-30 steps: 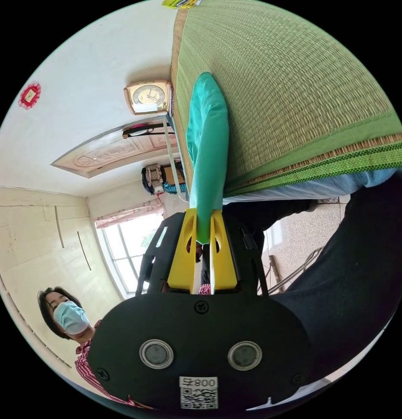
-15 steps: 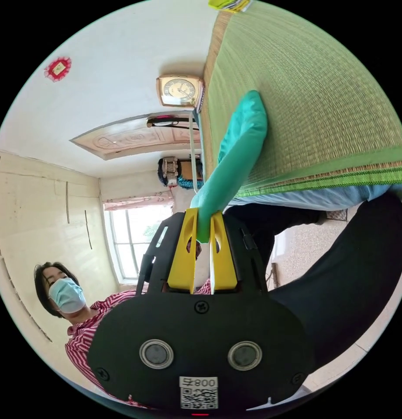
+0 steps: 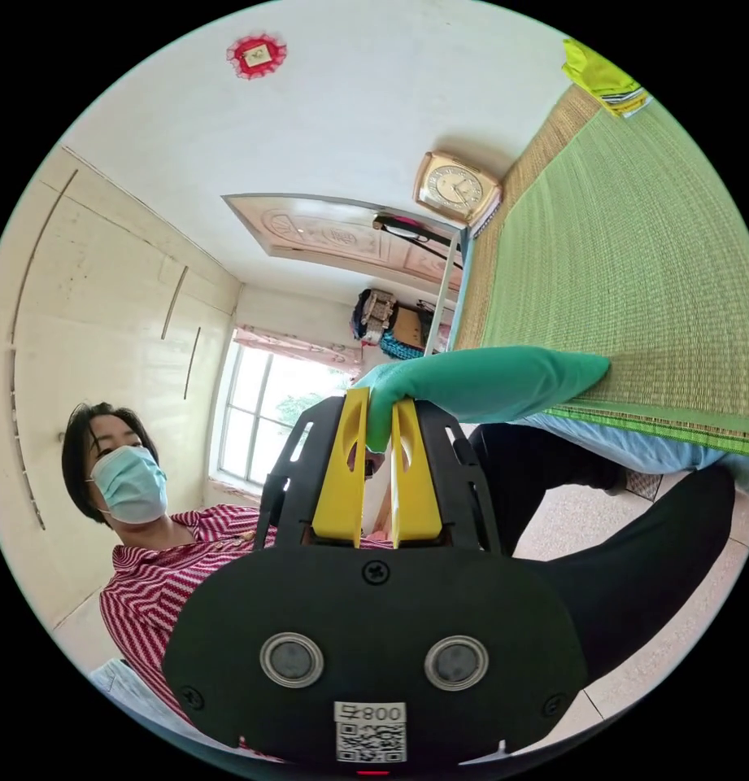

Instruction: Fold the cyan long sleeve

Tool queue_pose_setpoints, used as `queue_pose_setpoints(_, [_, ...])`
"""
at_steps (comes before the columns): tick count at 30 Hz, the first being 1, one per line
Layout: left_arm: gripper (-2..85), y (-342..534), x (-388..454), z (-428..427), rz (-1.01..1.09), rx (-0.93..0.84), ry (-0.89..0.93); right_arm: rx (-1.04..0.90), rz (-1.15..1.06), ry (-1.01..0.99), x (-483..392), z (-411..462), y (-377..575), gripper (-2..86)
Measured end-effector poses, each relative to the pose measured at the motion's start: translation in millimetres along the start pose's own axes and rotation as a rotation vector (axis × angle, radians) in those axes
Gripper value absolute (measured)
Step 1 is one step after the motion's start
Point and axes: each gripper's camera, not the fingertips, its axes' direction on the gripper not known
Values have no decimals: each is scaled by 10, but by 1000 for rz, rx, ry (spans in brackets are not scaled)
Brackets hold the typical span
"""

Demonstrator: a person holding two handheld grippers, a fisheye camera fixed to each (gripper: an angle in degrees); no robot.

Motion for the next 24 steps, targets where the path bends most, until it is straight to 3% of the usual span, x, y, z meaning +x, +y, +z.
queue_pose_setpoints(13, [26, 138, -40, 424, 75, -13, 51, 45, -109, -17, -538, -86, 503, 31])
queue_pose_setpoints(24, [28, 257, -593, 848, 15, -63, 85, 88, -85, -25, -622, -196, 947, 30])
